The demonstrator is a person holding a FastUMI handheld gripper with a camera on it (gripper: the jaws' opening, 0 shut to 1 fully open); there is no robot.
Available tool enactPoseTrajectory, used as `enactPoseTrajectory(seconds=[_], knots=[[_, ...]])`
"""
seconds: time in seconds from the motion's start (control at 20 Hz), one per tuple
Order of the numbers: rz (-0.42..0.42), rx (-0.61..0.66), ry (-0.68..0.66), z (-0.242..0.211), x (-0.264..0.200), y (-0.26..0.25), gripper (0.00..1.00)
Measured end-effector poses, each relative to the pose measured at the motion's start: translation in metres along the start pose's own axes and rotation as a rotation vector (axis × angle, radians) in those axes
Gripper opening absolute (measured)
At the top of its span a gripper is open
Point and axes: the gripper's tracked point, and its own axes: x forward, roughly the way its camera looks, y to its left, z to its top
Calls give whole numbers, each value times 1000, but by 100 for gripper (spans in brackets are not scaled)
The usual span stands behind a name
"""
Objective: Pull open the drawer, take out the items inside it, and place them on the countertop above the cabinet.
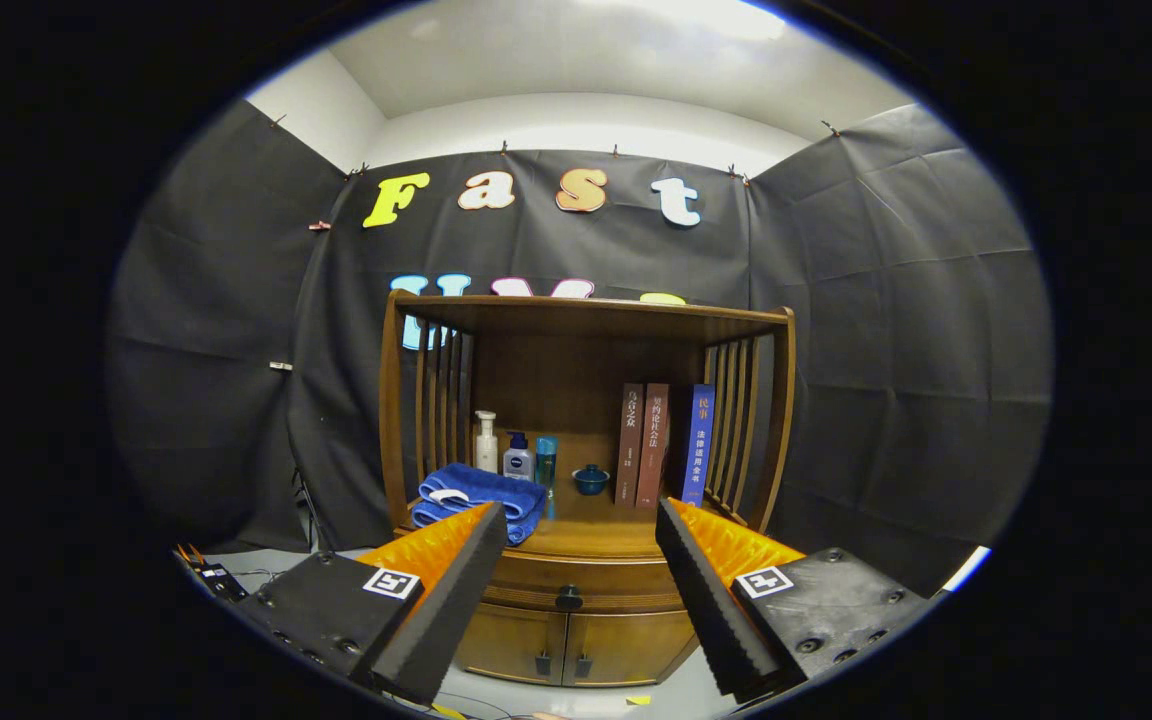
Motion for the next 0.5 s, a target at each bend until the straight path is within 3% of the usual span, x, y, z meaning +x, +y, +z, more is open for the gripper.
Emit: enactPoseTrajectory(seconds=[0.5], knots=[[-1,5,2,2,-1,-2,99]])
